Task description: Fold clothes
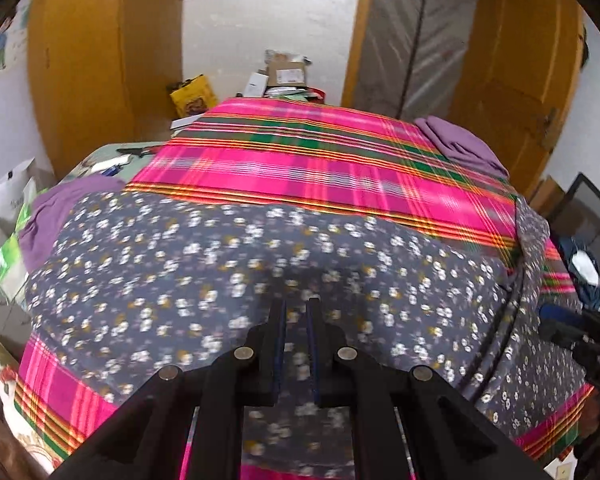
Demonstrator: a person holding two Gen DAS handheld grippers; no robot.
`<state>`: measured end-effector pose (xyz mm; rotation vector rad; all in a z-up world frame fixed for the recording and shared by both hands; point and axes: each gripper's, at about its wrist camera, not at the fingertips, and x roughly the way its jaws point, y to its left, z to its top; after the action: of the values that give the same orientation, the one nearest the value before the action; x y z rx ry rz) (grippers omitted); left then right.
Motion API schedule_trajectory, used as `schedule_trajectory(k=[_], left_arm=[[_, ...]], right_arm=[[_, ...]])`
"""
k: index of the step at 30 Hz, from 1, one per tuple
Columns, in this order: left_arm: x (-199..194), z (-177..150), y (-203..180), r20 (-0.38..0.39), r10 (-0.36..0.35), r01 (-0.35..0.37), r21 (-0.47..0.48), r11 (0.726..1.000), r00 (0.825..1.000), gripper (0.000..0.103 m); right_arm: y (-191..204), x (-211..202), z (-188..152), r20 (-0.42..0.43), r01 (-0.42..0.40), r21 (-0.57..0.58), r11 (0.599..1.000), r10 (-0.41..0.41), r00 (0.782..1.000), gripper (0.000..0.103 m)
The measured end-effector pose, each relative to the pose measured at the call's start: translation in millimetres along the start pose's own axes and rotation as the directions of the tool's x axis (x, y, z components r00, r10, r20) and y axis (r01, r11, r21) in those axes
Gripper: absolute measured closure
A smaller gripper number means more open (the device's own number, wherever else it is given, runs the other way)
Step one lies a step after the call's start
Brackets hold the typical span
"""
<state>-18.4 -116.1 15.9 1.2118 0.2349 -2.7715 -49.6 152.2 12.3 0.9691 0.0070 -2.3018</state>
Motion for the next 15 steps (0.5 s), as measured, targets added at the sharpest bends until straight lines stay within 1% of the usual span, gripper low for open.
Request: schedule_trajectory(k=[5,9,15], left_arm=[[7.7,1.2,-23.9,-0.008,0.005,-0.004,0.051,0.999,1.000,0.094],[18.3,3.4,-36.9,-0.022,-0.004,0.006,0.072,0.997,1.000,0.094],[34.6,4.2,-48.1,-0.053,-0.009,0.015,0.097,0.995,0.999,0.094]], right_arm=[[-18.9,-8.0,1.9,0.018,0.042,0.053,0.998,-0.043,0.999,0.074],[-35.7,-10.9,4.3,0.016,0.092,0.096,0.991,-0.094,0.995,0.074],[-58.0,-9.2,11.7,-0.004,0.183,0.148,0.972,-0.185,0.983,0.074]])
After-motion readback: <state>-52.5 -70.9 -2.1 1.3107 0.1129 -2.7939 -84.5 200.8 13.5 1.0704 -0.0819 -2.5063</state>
